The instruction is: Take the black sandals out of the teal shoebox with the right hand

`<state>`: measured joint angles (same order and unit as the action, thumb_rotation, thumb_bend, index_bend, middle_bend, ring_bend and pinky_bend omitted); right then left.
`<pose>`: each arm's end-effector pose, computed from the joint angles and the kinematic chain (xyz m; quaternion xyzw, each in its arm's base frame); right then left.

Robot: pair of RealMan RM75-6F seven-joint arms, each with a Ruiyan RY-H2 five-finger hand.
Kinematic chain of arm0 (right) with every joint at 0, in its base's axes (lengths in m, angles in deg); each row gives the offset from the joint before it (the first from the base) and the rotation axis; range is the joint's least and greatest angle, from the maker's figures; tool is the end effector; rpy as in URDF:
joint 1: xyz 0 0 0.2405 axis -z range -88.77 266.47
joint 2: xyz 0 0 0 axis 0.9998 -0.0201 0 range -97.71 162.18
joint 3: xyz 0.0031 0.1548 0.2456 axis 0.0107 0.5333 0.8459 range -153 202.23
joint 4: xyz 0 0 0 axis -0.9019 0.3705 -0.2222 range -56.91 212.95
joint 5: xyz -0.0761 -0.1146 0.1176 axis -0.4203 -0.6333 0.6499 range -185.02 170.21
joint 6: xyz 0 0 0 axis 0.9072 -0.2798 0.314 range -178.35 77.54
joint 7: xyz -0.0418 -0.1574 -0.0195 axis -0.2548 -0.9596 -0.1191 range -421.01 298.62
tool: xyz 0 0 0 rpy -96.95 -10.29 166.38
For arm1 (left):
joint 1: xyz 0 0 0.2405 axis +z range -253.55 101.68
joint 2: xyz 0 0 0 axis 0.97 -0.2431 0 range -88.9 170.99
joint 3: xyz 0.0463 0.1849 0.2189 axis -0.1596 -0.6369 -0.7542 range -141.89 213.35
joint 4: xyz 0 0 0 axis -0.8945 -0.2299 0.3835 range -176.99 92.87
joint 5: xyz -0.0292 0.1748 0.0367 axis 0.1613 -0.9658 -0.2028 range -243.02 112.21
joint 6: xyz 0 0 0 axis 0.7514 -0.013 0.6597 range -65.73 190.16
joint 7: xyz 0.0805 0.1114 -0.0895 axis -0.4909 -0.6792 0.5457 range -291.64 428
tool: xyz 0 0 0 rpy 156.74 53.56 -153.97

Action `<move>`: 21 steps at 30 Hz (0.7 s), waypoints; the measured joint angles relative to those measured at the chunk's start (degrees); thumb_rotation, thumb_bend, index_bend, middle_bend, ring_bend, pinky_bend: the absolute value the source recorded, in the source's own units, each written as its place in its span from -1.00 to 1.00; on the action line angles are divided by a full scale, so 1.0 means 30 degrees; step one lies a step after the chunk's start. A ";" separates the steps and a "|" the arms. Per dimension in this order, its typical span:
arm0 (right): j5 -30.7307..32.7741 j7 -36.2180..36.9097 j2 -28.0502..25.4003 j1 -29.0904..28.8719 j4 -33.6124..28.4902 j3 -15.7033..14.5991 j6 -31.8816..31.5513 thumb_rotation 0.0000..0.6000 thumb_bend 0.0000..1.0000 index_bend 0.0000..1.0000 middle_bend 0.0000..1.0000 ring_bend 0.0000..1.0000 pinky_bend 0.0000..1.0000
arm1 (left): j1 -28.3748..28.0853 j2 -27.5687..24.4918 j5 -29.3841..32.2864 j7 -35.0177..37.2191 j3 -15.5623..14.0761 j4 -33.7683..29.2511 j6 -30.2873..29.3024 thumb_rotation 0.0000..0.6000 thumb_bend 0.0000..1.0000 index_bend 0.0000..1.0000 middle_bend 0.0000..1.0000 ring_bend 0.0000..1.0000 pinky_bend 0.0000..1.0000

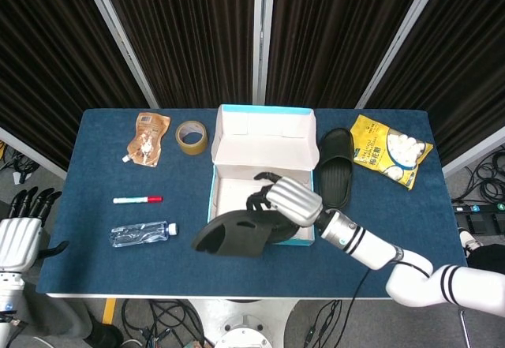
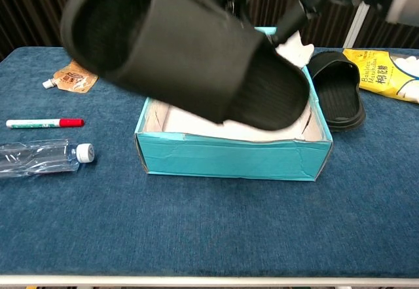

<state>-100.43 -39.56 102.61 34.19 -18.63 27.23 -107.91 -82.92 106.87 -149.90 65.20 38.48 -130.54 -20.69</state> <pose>-0.0653 -0.3516 0.0803 0.7961 -0.3386 0.4809 0.1427 -0.3393 0.2144 0.1921 -0.6154 -0.3669 -0.3583 0.5986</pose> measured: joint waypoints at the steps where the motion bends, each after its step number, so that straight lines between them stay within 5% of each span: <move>1: -0.0149 -0.0017 -0.0217 -0.0002 -0.0537 -0.0295 0.0502 1.00 -0.29 0.51 0.31 0.10 -0.62 | -0.0010 -0.0012 0.0007 -0.0029 0.0003 -0.0032 0.0017 1.00 -0.86 -0.75 -0.81 -1.00 -0.91; 9: 0.0102 -0.1476 0.0468 0.0192 -0.1416 -0.1078 0.2076 1.00 -0.29 0.48 0.31 0.09 -0.69 | 0.0081 -0.0024 -0.0004 -0.0054 -0.0079 -0.0103 -0.0061 1.00 -0.86 -0.75 -0.81 -1.00 -0.91; 21: 0.0654 -0.7148 0.2945 0.1440 -0.0988 -0.1400 0.1783 1.00 -0.32 0.38 0.22 -0.08 -0.85 | 0.0105 0.0008 -0.0082 0.0464 -0.0159 0.0053 -0.0008 1.00 -0.86 -0.75 -0.81 -1.00 -0.91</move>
<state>-98.47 -61.01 111.44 38.51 -21.59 23.03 -102.56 -82.60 106.89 -150.15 66.59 38.00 -130.39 -20.71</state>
